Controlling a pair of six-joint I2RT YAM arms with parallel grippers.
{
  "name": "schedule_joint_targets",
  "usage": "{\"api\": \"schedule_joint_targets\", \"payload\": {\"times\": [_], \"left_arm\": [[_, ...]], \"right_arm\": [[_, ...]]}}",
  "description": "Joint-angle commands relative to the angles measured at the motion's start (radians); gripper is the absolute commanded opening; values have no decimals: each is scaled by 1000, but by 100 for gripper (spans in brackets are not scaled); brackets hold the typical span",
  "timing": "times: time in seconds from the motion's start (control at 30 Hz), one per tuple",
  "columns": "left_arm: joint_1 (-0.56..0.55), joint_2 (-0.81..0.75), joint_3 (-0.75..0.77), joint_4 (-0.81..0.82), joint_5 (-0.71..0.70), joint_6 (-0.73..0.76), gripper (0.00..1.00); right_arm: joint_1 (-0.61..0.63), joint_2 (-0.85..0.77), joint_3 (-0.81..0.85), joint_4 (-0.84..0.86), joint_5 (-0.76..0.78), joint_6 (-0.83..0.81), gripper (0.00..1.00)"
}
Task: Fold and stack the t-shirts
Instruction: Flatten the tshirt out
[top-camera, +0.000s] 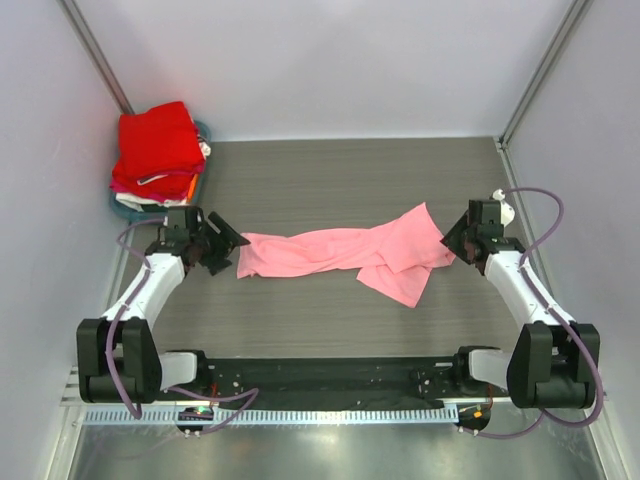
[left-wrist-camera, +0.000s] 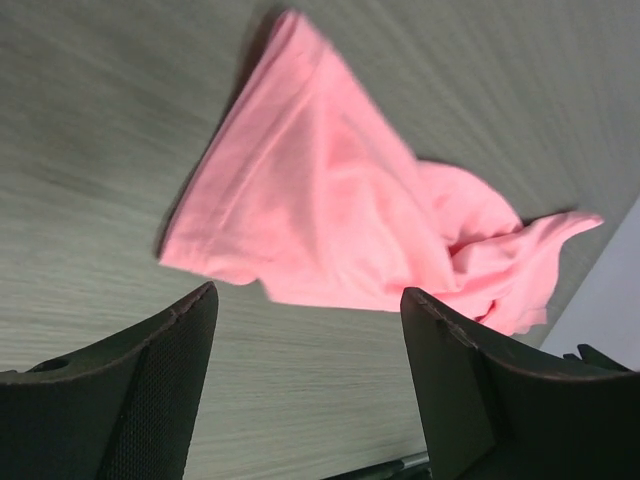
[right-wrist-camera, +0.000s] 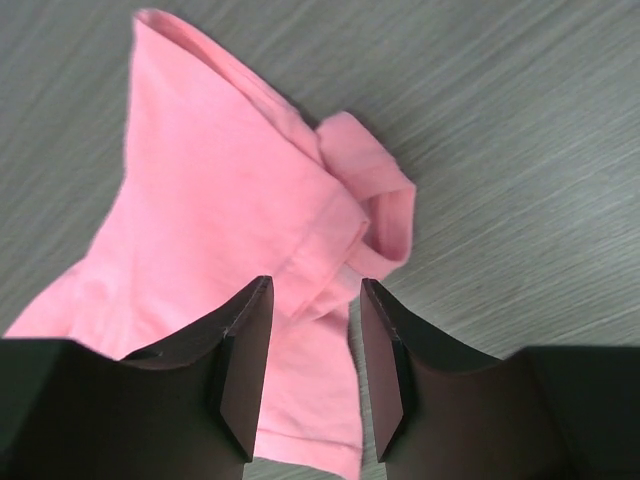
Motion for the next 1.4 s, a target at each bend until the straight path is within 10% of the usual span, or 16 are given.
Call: {"api": "schedule_joint_targets", "payload": {"times": [0.0,0.53,0.8,1.37], "left_arm": [[6,-2,-42,109,28,-39,74],[6,14,-123,183,34,-42,70],[6,17,-142,170,6,-19,68],[6,69,-200,183,-86,-33,53]], "right_arm": [[-6,20,-43,107,50,-17,46],[-17,222,-78,297,50,-15,41],[-17,218,-77,309,75,-21,1],[-17,54,-130,303,38,-15,1]]}}
